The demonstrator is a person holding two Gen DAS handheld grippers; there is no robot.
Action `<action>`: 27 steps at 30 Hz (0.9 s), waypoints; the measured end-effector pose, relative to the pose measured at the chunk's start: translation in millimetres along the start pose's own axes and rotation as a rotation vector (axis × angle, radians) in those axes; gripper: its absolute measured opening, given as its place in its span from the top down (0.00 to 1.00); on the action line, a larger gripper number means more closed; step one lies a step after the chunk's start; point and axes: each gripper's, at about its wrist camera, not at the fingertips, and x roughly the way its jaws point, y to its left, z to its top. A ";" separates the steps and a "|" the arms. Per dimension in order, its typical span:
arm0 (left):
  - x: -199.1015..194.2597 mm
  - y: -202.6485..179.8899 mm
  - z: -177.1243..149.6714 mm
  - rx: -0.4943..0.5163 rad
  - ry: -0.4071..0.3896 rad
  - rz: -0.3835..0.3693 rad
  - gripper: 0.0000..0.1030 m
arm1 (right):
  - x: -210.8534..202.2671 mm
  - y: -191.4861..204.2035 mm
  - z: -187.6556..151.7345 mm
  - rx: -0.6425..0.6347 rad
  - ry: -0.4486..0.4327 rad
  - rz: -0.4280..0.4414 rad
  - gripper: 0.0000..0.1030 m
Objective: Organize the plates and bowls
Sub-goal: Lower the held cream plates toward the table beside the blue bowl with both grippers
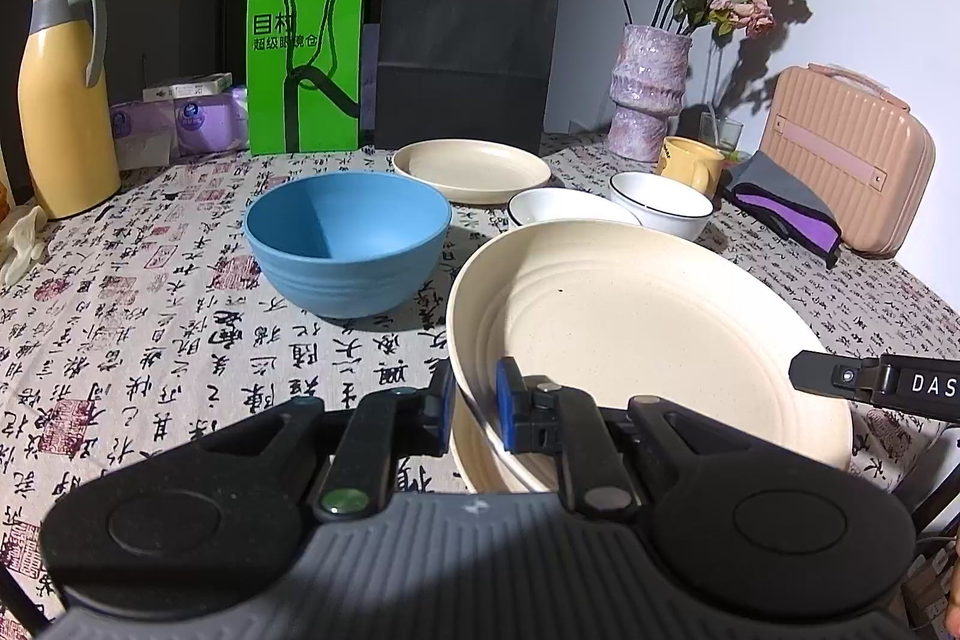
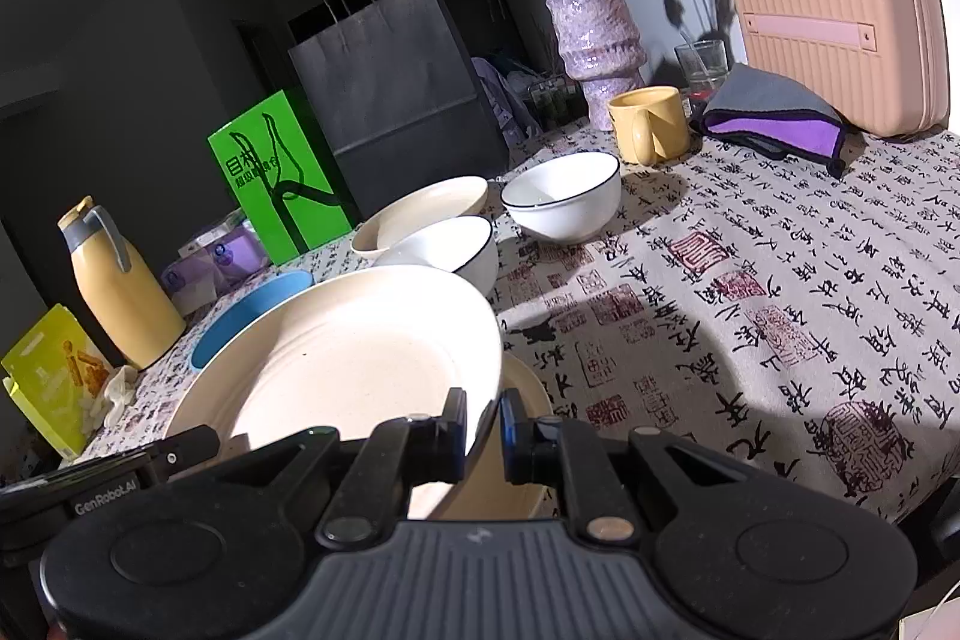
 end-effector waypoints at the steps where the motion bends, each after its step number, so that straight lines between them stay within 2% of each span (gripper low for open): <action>1: 1.0 0.2 -0.7 0.000 0.002 0.001 0.86 | 1.2 -0.2 -0.6 0.000 0.003 -0.001 0.89; 16: 15.8 2.6 -10.8 -0.003 0.044 0.005 0.86 | 14.7 0.1 -6.1 -0.017 0.040 -0.024 0.89; 27: 22.7 1.7 -15.8 0.012 0.056 0.009 0.85 | 20.4 6.4 -10.8 -0.079 0.046 -0.069 0.89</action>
